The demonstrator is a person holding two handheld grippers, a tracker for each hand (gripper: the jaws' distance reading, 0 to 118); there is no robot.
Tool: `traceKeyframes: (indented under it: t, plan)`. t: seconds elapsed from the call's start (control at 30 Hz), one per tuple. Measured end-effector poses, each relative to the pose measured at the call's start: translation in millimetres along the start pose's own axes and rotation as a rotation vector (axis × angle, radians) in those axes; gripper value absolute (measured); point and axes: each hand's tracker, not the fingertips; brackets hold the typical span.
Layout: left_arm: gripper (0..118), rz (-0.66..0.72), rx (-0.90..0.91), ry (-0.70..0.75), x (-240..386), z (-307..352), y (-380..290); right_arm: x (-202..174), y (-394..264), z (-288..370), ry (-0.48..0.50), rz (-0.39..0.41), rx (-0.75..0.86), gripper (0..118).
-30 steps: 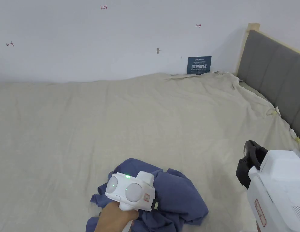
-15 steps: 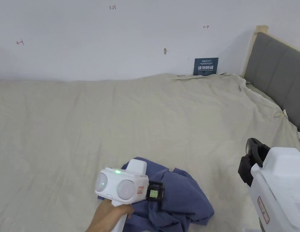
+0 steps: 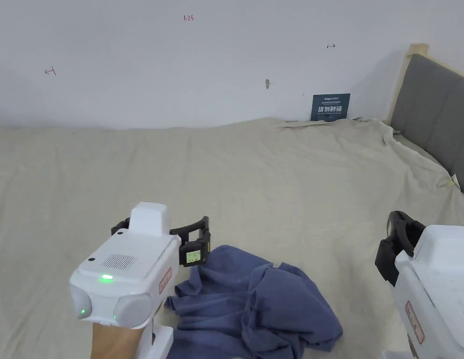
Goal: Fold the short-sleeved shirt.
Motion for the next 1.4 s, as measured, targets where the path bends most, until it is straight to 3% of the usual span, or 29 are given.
traceKeyframes:
  t: [0.07, 0.2, 0.3, 0.63, 0.83, 1.27, 1.37, 1.4]
  plan:
    - [76, -0.015, 0.031, 0.038, -4, 6, -2, -1, 0, 1, 0.001, -0.002, 0.0, 2]
    - [16, 0.001, 0.043, 0.059, -14, 10, -8, -3, -1, 3, 0.005, 0.0, 0.004, 2]
    - [0, -0.004, 0.087, 0.123, -18, 14, -14, -4, -1, 4, 0.009, 0.003, 0.006, 2]
    - [0, 0.0, 0.111, 0.177, -33, 15, -23, -6, -1, 5, 0.018, 0.002, 0.007, 2]
    - [0, 0.022, 0.033, 0.146, -38, 13, -31, -7, -2, 4, 0.022, 0.002, 0.001, 2]
    - [0, 0.148, -0.537, 0.038, -39, -13, -108, -11, -12, -2, 0.03, 0.002, -0.028, 2]
    - [13, 0.183, -0.655, 0.025, -35, -14, -129, -11, -15, -3, 0.033, 0.0, -0.037, 2]
    - [24, 0.196, -0.679, 0.018, -34, -15, -137, -11, -17, -4, 0.033, 0.001, -0.04, 2]
